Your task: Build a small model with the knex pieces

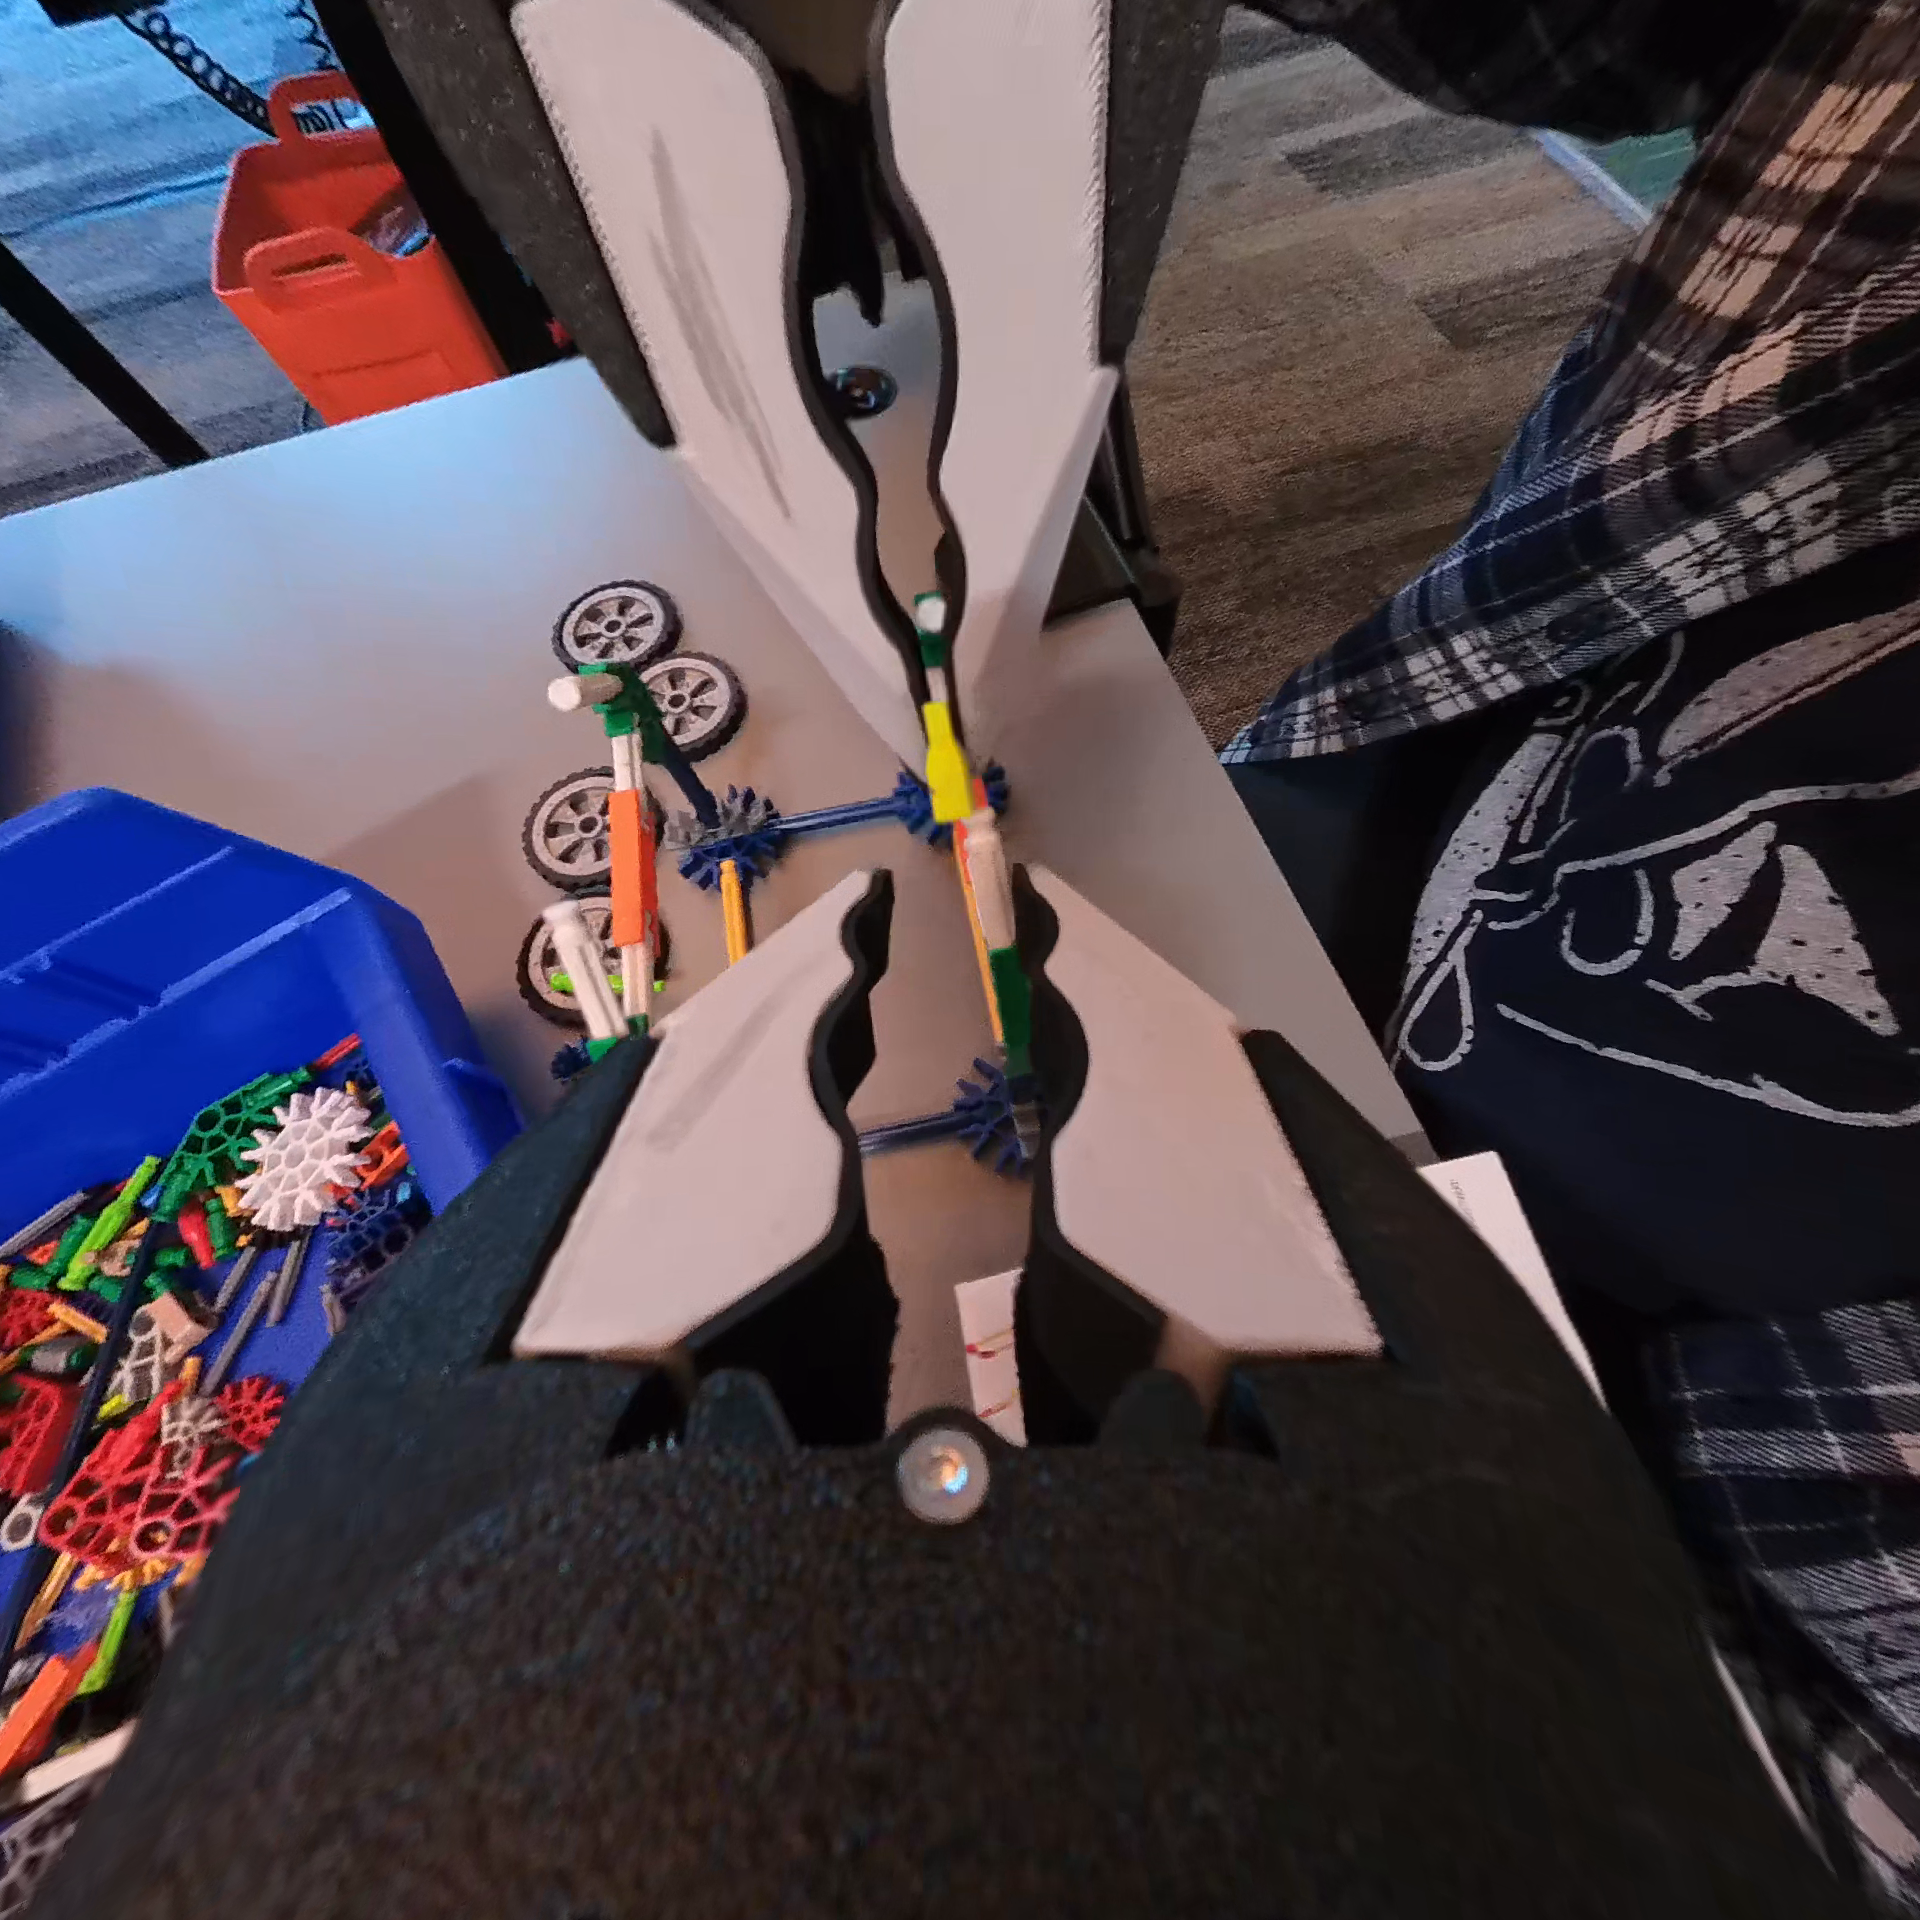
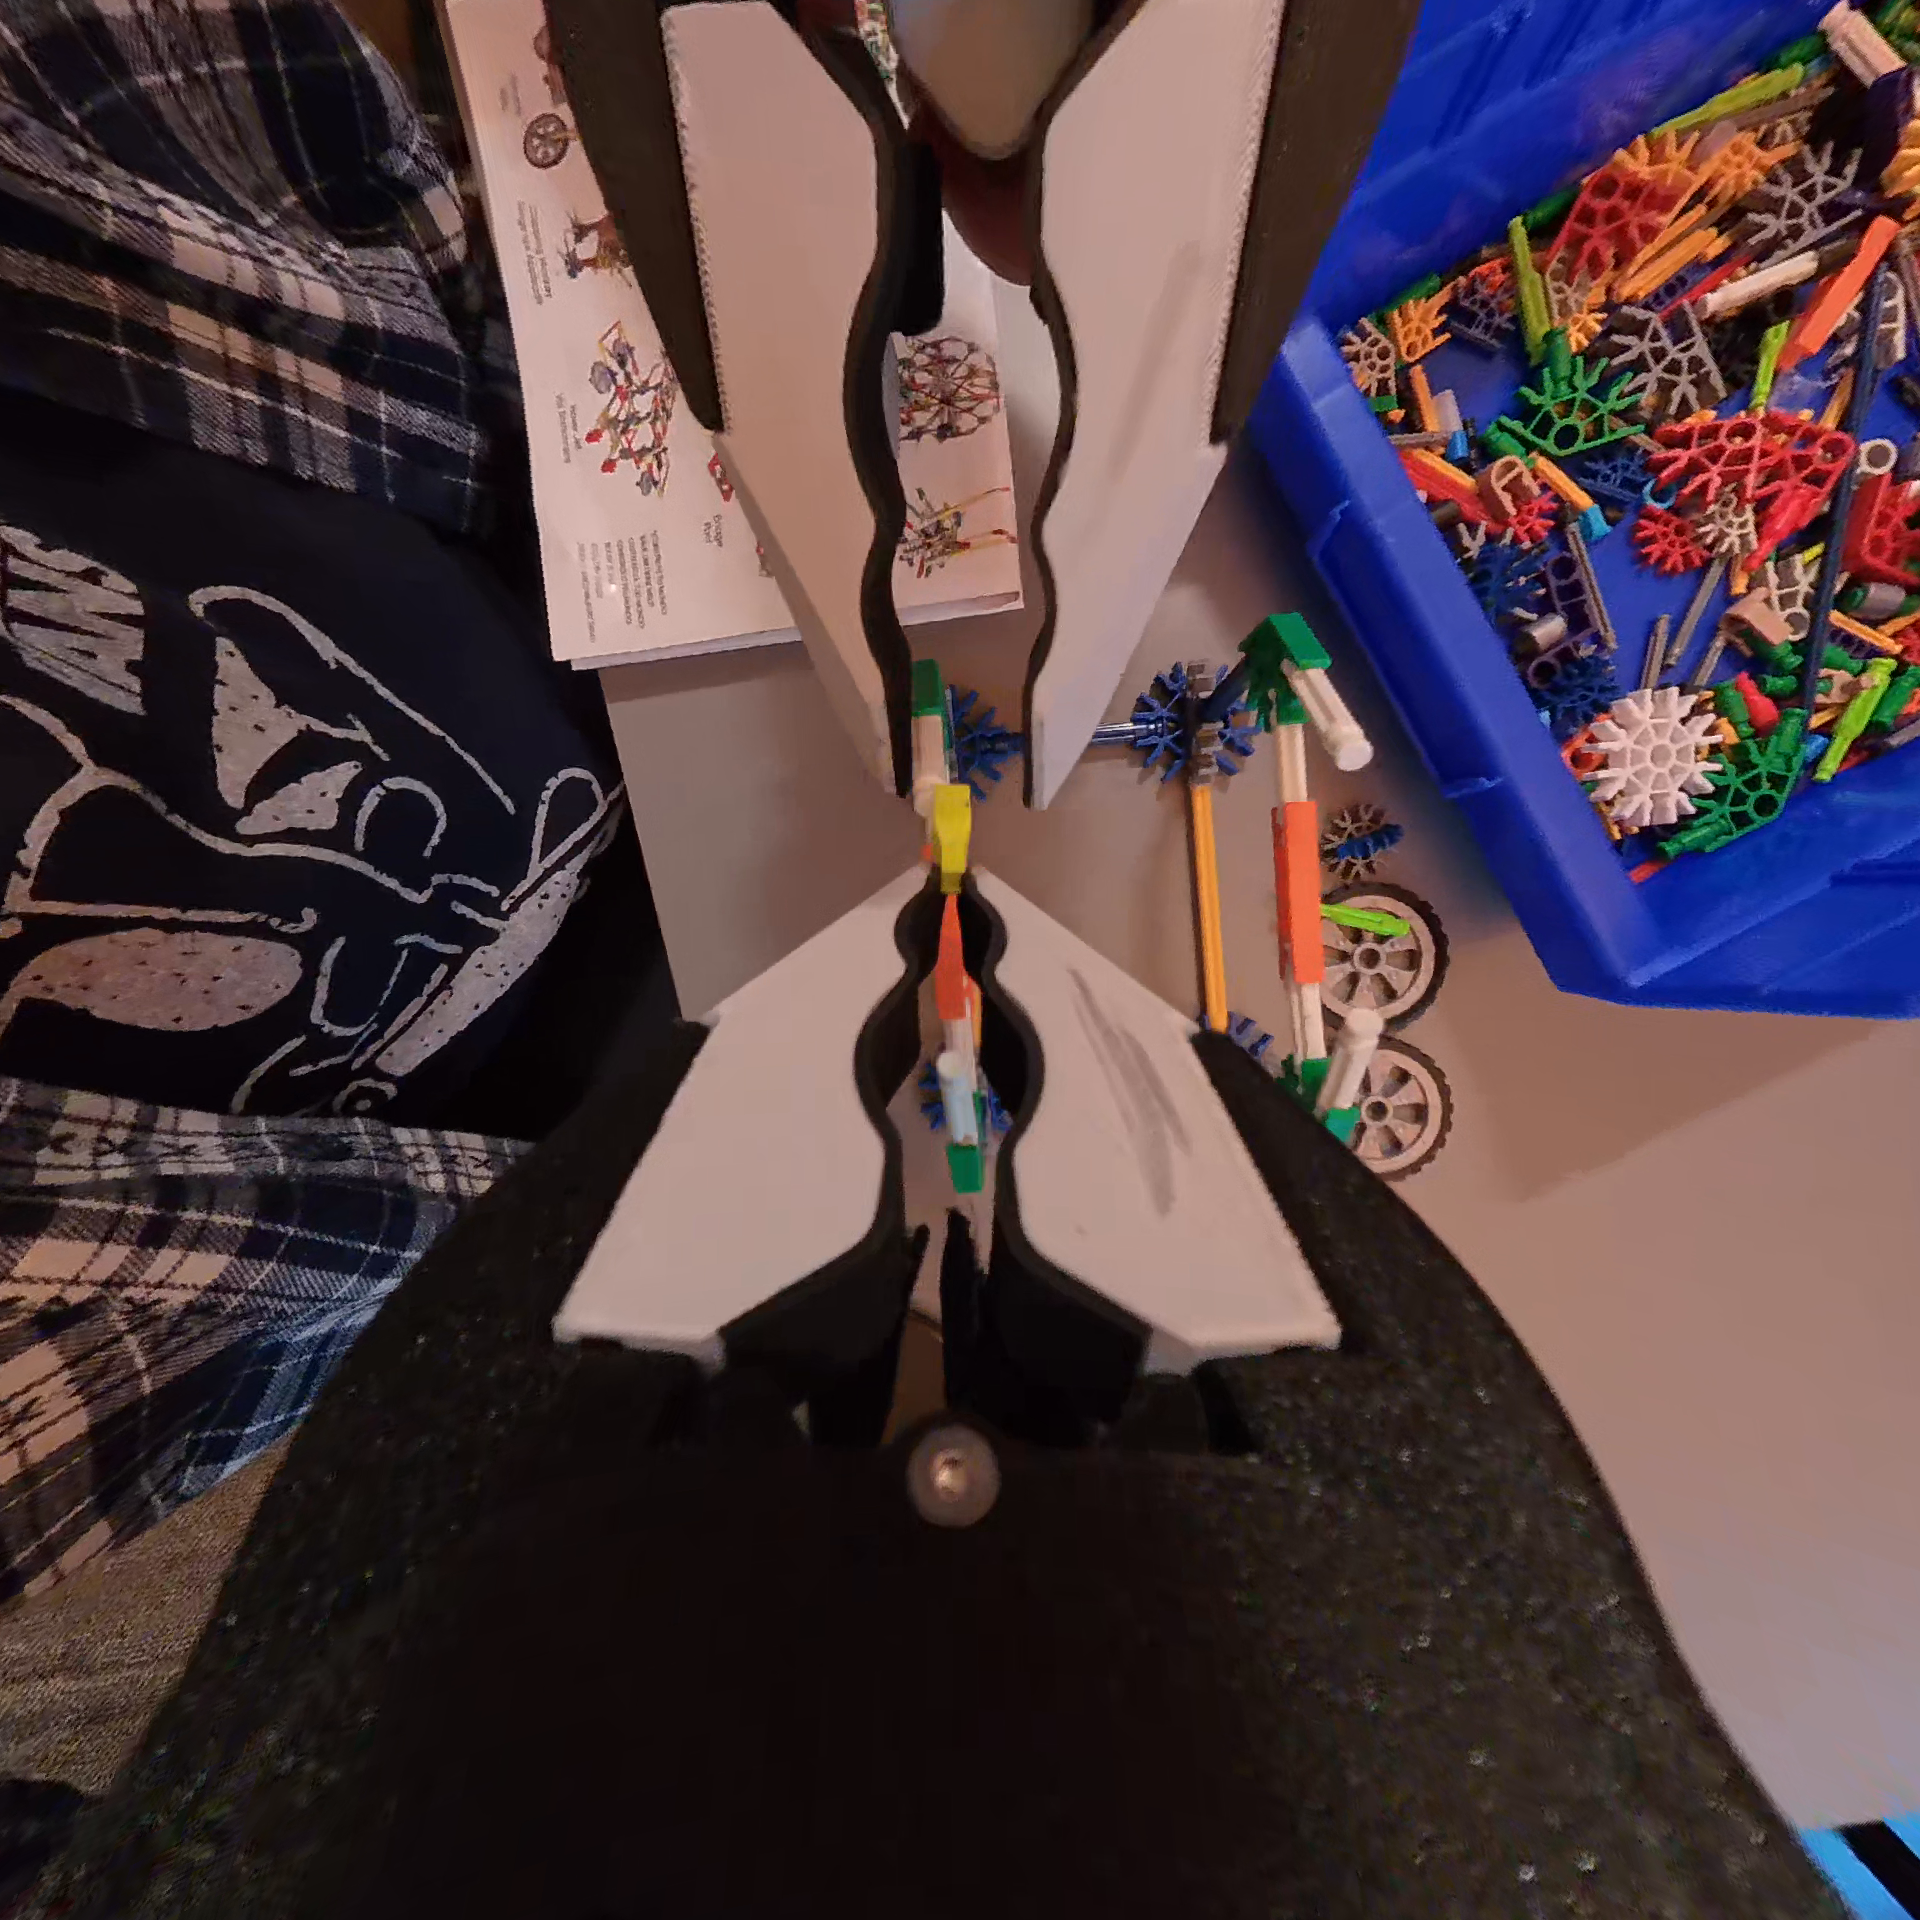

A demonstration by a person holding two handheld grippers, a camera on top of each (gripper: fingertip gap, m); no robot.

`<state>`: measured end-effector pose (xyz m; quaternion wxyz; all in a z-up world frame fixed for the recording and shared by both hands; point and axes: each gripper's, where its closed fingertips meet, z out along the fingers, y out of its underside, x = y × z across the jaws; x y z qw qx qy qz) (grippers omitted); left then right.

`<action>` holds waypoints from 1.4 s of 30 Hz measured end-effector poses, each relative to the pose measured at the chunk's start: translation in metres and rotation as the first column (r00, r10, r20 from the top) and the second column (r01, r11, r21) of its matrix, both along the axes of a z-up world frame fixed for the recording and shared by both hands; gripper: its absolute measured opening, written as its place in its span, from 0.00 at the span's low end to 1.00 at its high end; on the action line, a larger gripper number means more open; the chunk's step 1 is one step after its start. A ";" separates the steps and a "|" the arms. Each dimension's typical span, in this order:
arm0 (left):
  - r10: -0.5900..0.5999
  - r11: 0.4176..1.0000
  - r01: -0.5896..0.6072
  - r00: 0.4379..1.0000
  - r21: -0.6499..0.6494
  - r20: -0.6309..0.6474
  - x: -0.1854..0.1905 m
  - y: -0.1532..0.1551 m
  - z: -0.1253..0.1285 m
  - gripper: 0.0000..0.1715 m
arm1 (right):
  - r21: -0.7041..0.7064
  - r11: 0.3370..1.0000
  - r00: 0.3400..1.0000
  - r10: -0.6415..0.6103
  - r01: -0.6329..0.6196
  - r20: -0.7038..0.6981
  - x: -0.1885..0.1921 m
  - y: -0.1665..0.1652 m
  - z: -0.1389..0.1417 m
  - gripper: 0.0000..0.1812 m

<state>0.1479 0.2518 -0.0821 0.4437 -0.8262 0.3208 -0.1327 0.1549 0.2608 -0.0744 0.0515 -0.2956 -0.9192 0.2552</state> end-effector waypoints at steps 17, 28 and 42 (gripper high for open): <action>-0.012 0.999 0.012 1.000 0.044 0.001 0.006 0.003 -0.001 0.09 | 0.054 0.998 1.000 0.010 -0.011 0.026 -0.007 -0.003 -0.008 0.01; -0.021 0.999 0.021 1.000 0.048 -0.001 0.007 0.003 -0.001 0.07 | 0.032 0.999 1.000 0.009 -0.009 0.023 -0.008 -0.003 -0.007 0.01; -0.018 0.996 0.020 0.999 0.089 -0.026 0.006 0.005 0.002 0.04 | 0.032 0.999 0.999 -0.023 0.024 -0.028 -0.009 -0.005 -0.006 0.01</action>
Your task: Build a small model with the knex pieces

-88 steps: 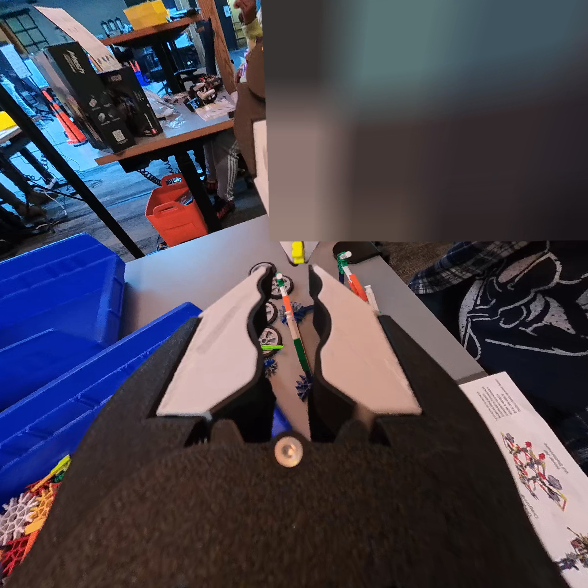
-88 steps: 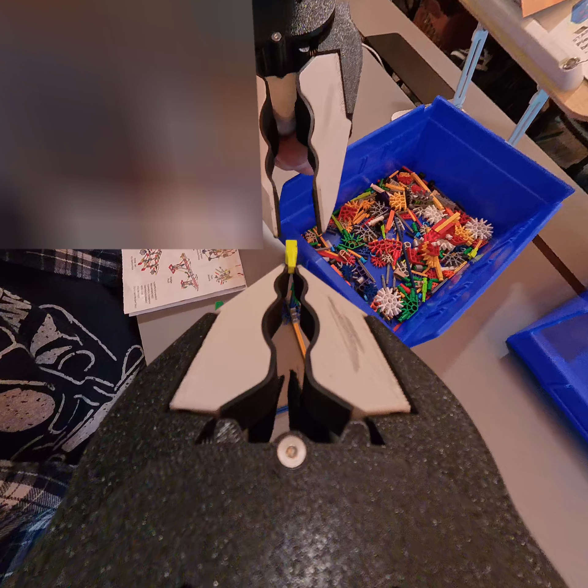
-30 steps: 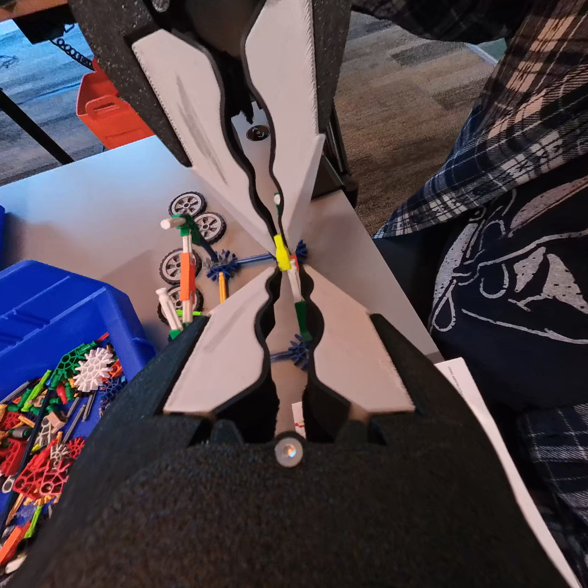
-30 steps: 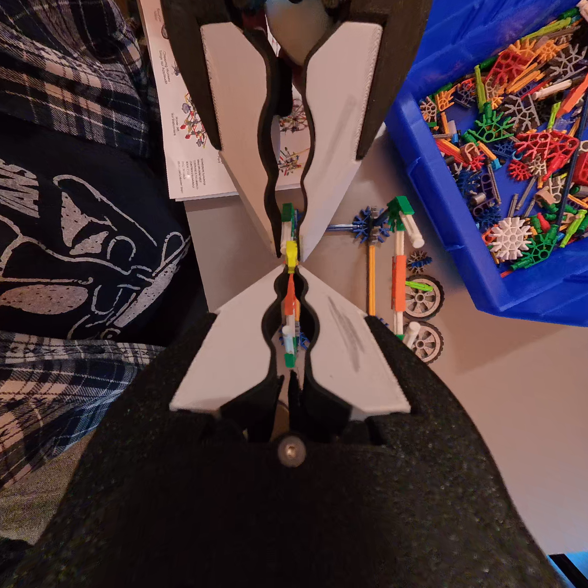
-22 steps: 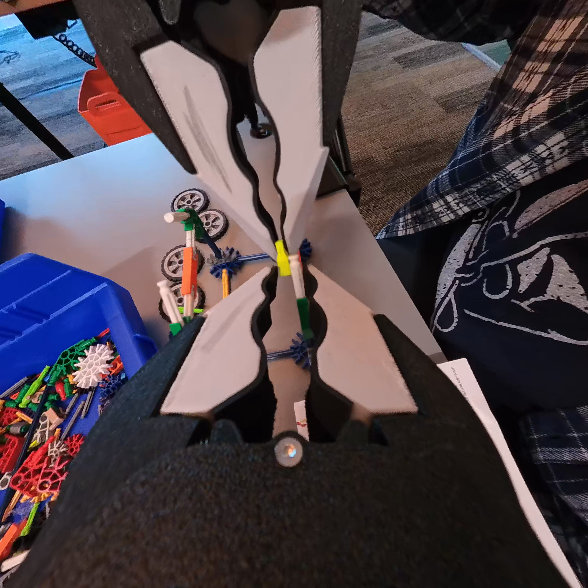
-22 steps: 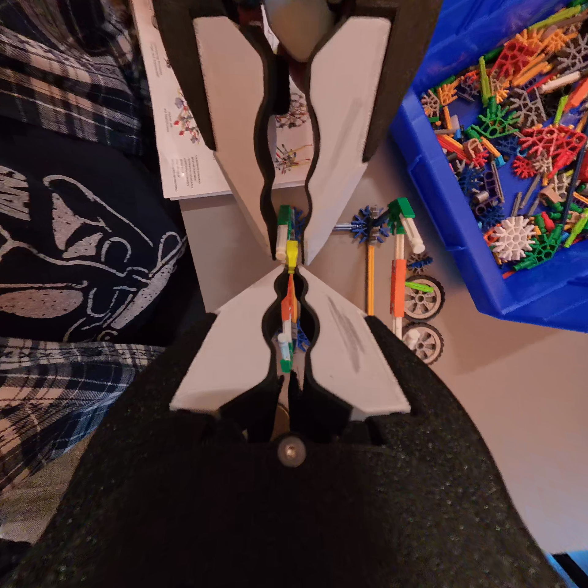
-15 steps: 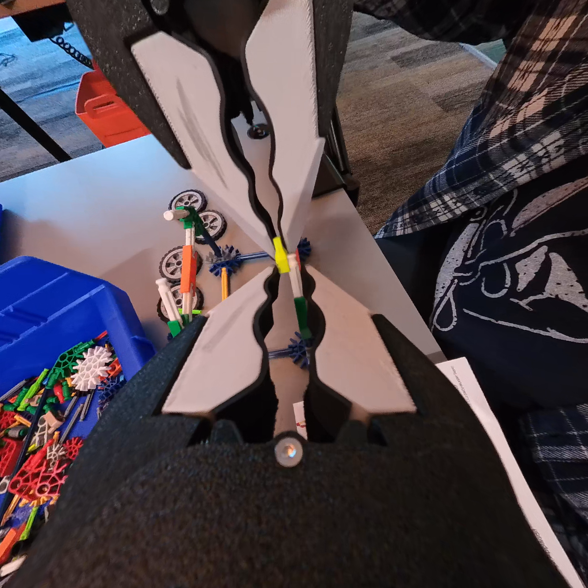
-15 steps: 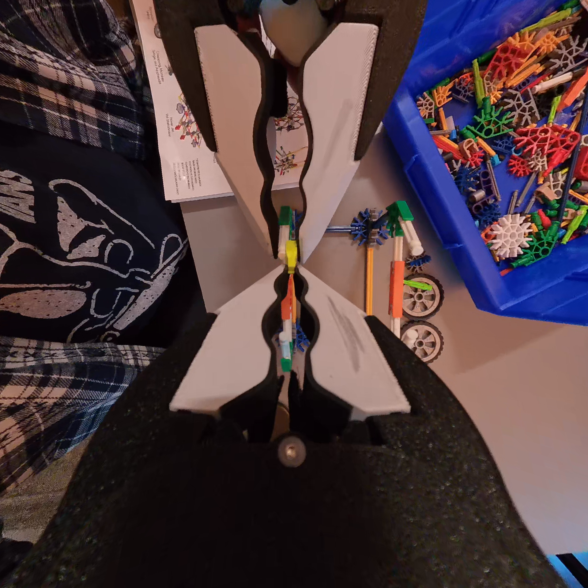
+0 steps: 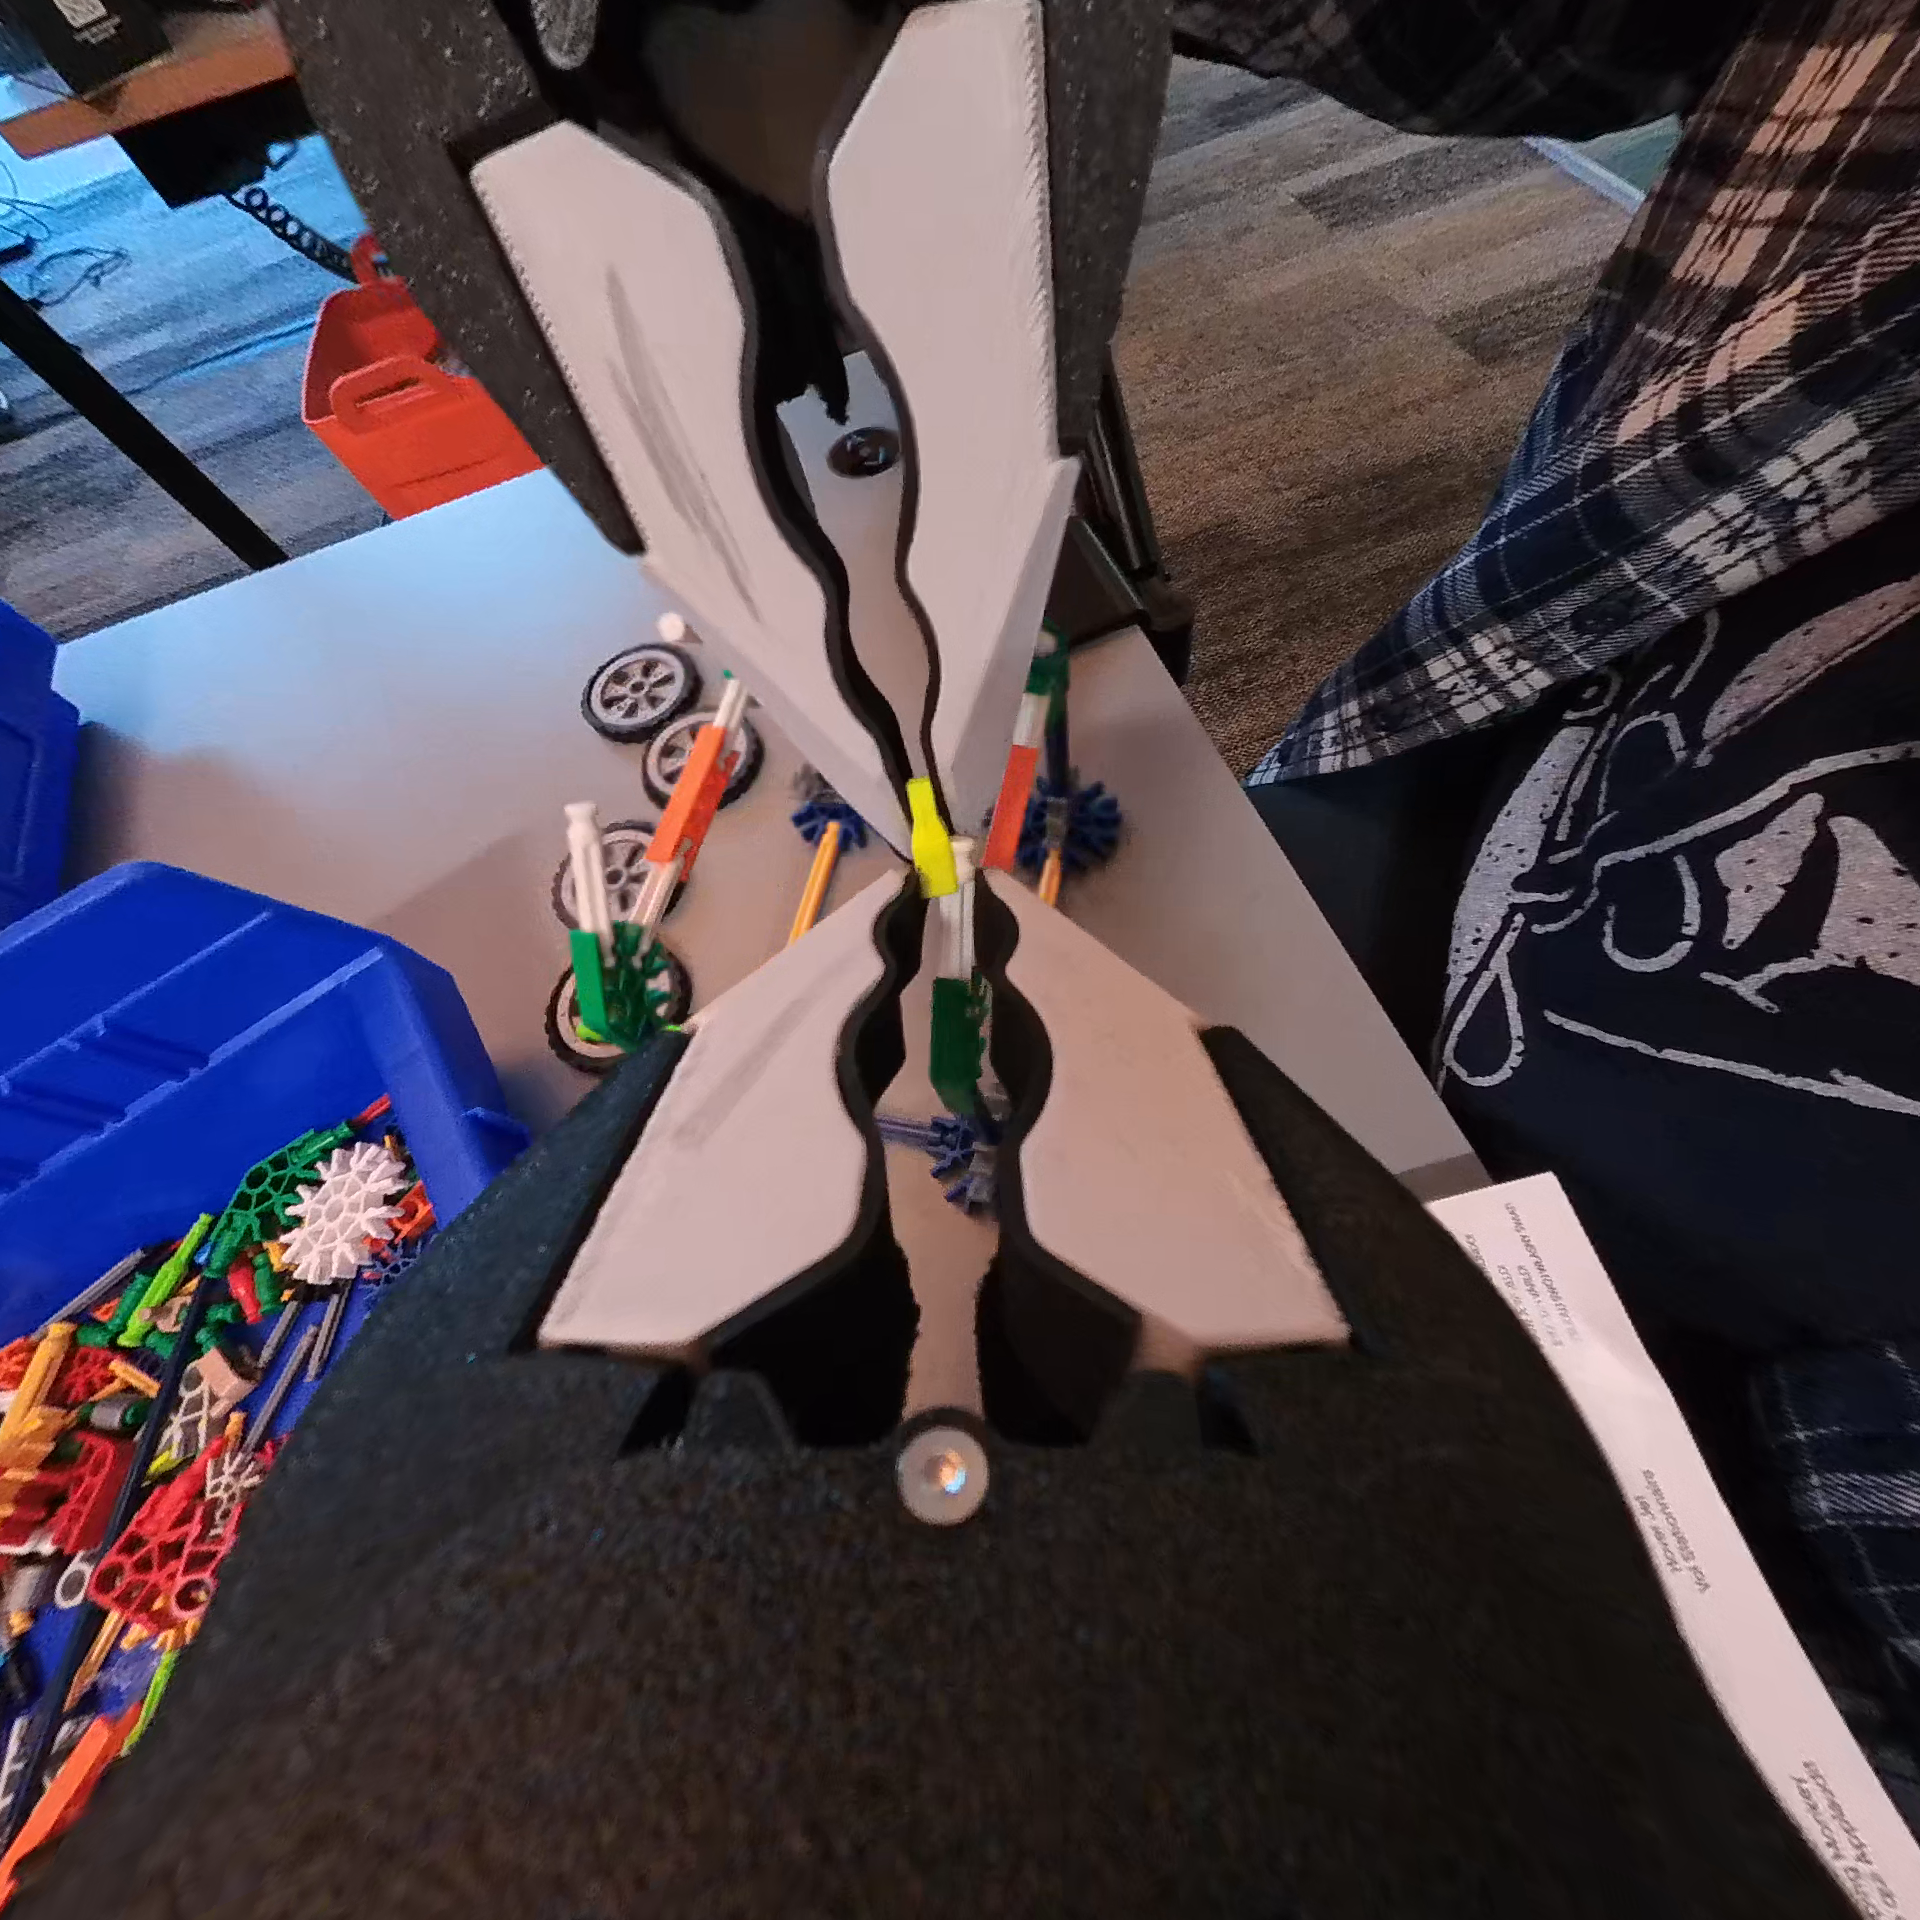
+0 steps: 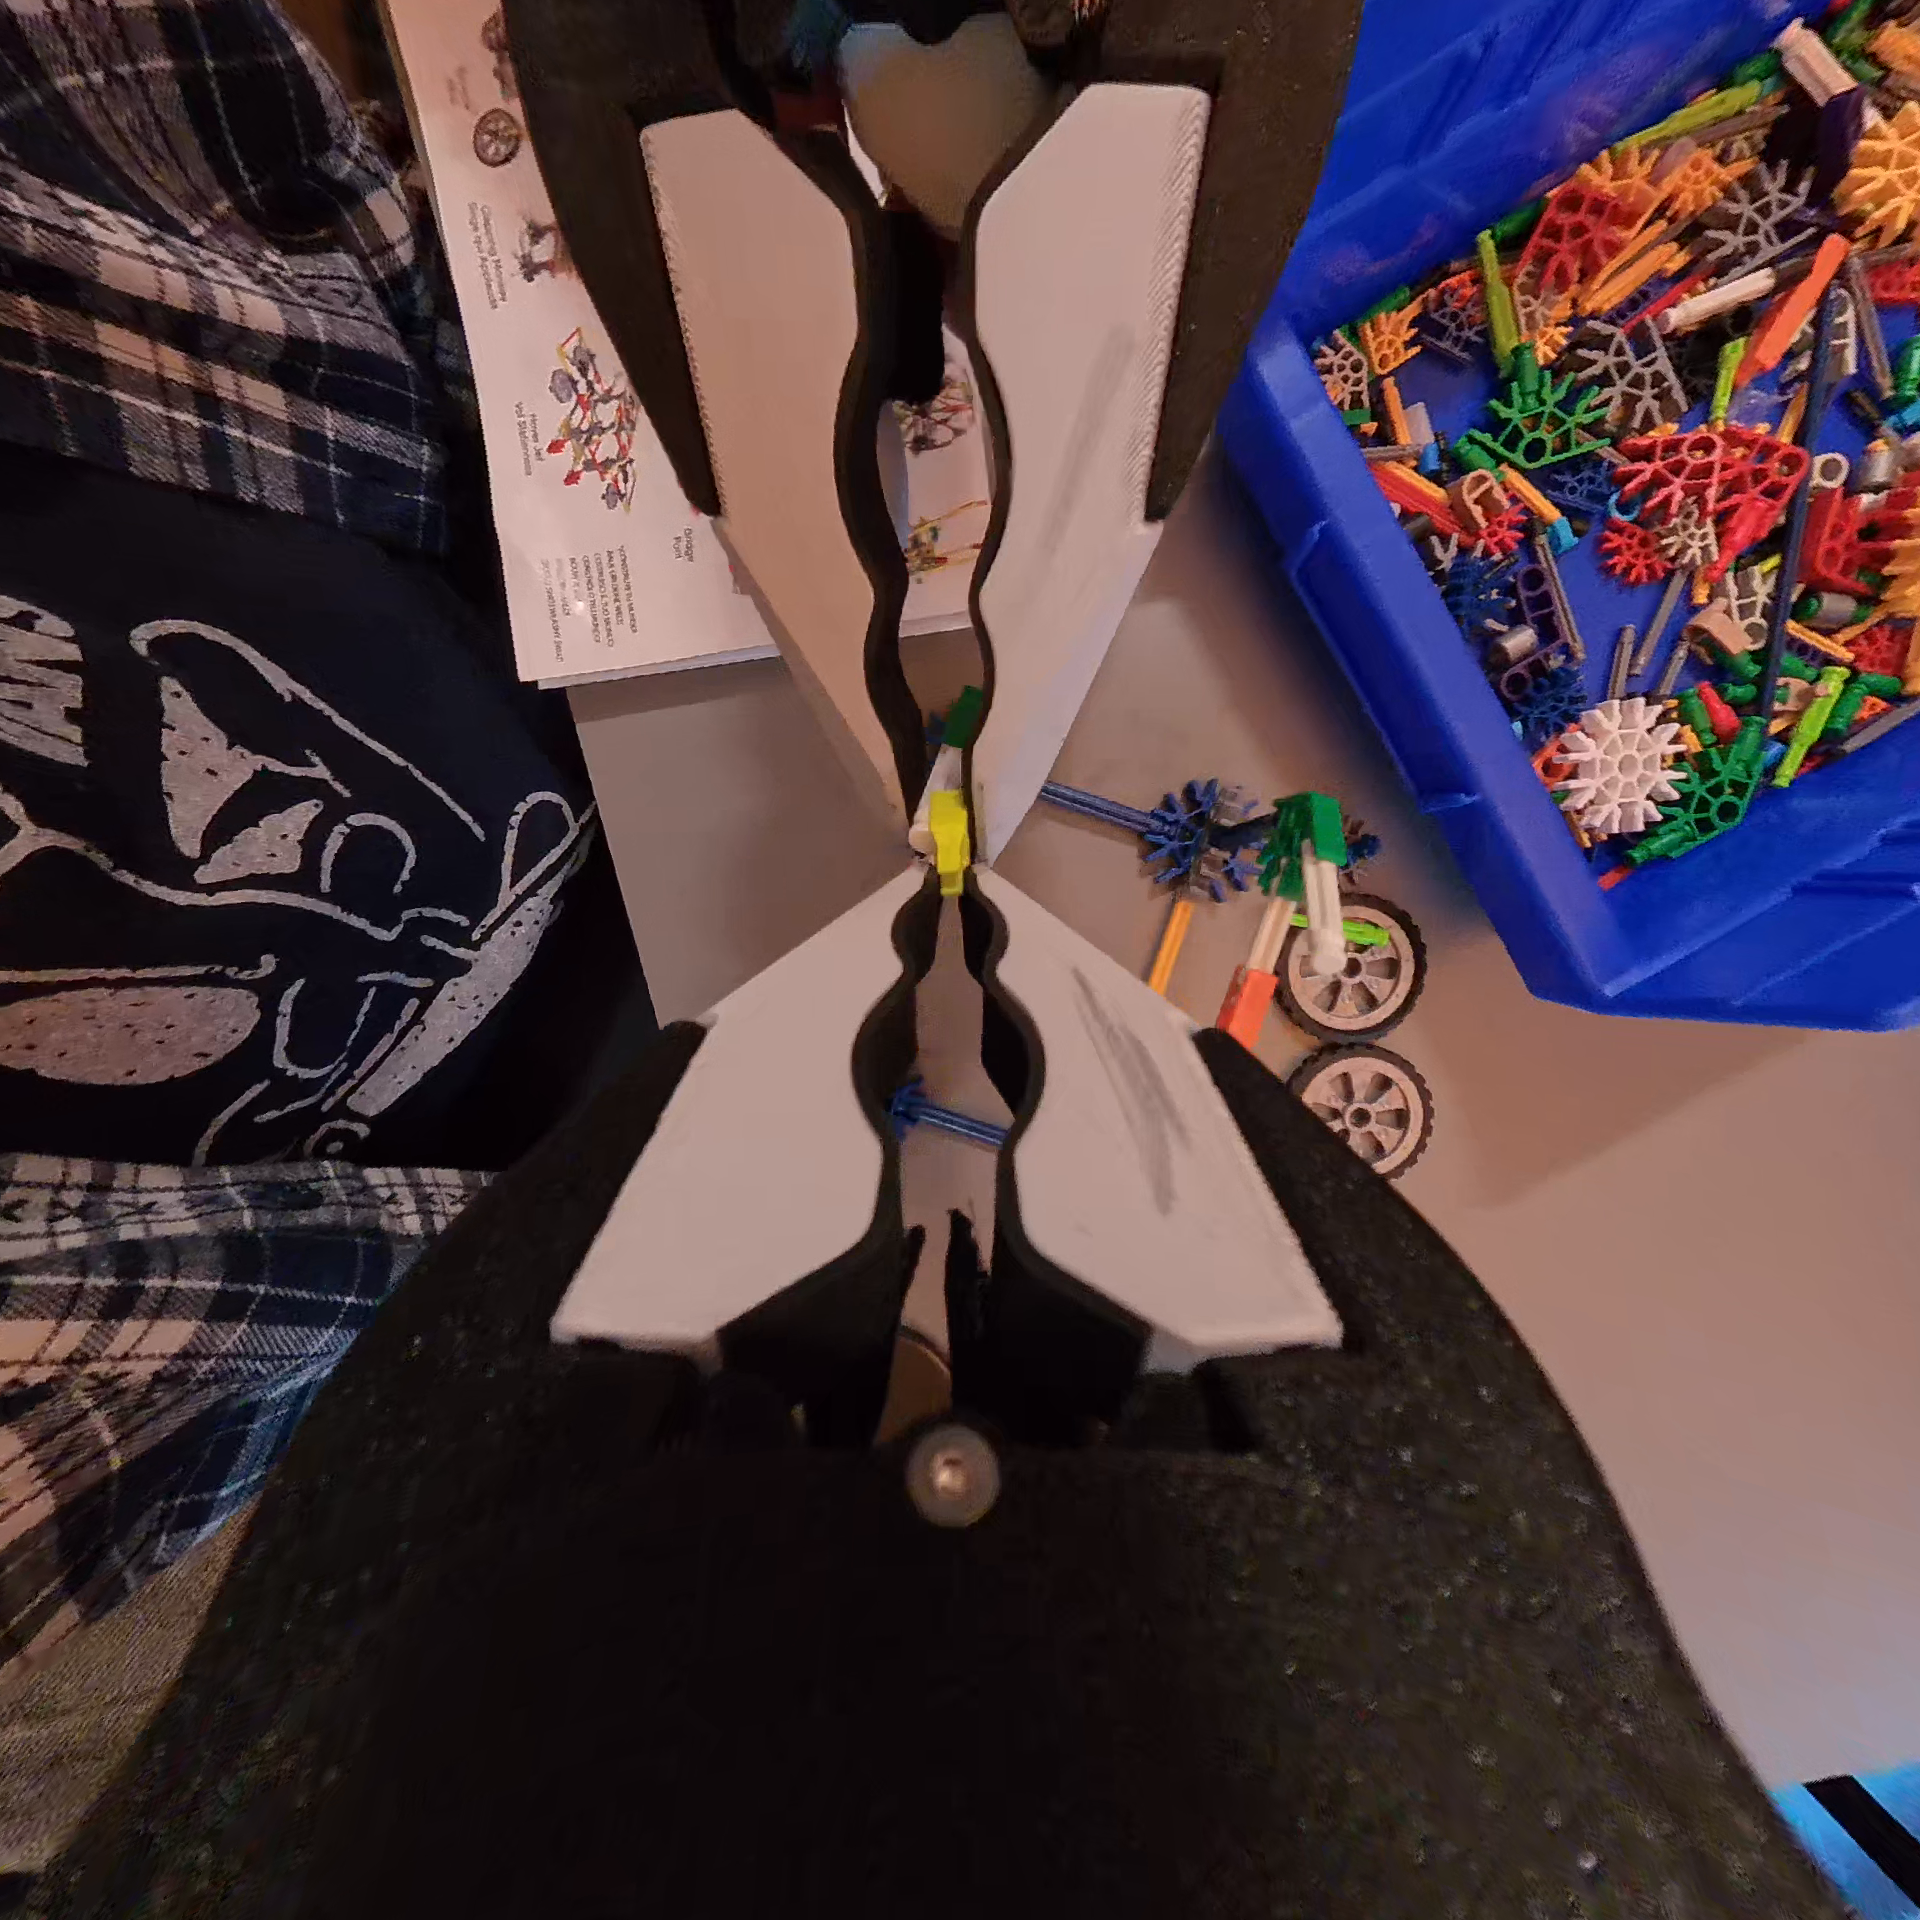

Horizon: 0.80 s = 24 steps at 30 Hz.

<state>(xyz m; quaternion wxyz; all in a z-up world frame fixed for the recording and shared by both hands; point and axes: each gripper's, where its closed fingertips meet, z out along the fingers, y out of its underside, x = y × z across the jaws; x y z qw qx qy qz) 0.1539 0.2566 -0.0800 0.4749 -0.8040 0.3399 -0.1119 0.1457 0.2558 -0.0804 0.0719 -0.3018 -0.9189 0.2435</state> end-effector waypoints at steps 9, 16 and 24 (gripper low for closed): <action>0.013 1.000 -0.013 1.000 0.013 0.015 -0.002 0.003 0.002 0.04 | -0.028 0.999 0.999 -0.041 0.040 -0.031 0.002 -0.002 0.002 0.09; -0.012 1.000 0.012 0.999 0.008 0.030 0.000 0.001 0.001 0.04 | -0.039 0.993 0.991 -0.115 0.113 -0.067 -0.003 0.001 0.005 0.09; -0.020 1.000 0.020 1.000 0.010 0.017 -0.001 0.000 0.001 0.04 | -0.028 0.993 0.987 -0.117 0.115 -0.107 -0.002 -0.002 0.004 0.07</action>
